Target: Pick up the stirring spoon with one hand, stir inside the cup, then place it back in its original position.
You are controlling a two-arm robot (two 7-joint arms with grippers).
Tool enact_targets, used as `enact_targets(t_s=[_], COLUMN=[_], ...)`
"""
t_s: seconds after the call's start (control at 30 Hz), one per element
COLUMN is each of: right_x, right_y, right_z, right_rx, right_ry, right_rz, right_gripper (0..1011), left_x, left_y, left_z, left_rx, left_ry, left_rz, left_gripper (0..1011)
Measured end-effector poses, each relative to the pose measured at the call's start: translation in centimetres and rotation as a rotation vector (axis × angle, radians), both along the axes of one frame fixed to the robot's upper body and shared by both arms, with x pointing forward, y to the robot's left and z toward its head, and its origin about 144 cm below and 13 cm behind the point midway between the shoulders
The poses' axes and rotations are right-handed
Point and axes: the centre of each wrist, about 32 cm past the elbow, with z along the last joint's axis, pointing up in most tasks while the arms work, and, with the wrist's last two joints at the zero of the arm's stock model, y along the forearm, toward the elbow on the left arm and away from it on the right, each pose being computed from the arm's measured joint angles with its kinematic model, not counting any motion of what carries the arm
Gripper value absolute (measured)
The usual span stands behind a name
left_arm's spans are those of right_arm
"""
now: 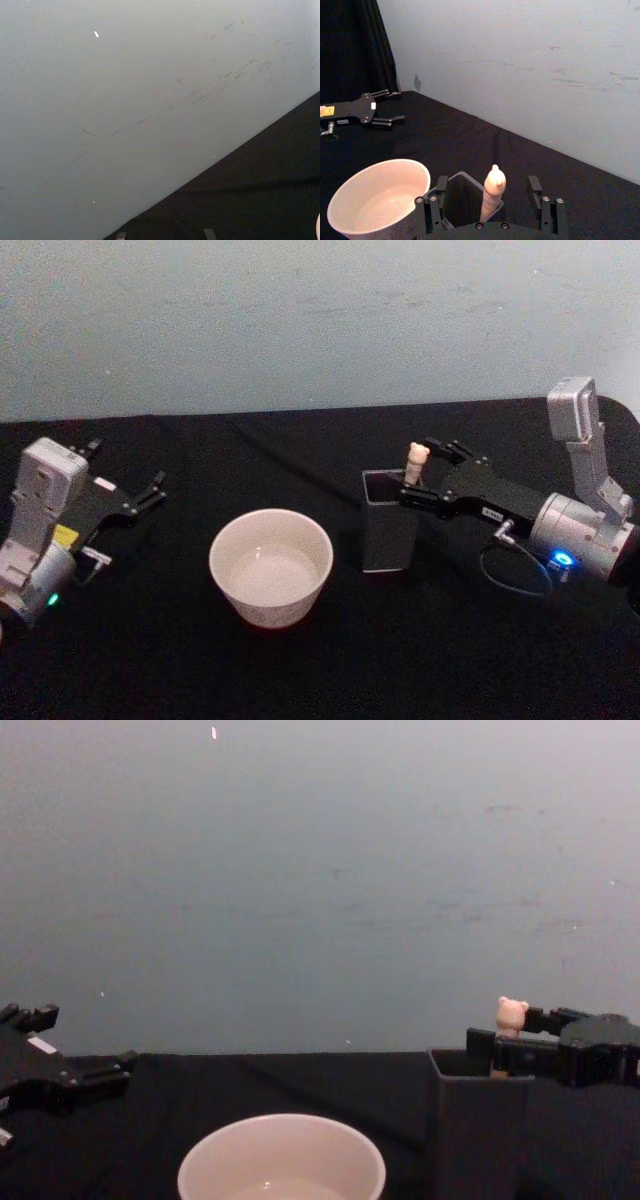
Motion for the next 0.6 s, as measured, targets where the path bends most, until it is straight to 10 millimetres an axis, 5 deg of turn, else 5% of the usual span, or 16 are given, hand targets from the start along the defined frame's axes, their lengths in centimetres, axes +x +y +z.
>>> enact_targets(t_s=[0.33,0.6], right_x=[-0.03,-0.05], right_y=[-0.03,-0.05], right_z=[0.02,0.02], right_rx=[0.002,0.003], right_ry=[0.000,0.001], right_rz=[-0.001,-0.001], right_gripper=[776,504], left_x=[0.00,0.00], left_y=[0.00,0.00], left_z=[0.00,0.00], left_rx=[0.000,0.000], left_ry=[0.000,0.000], left_rz=[0.000,0.000], left_gripper=[1001,1001])
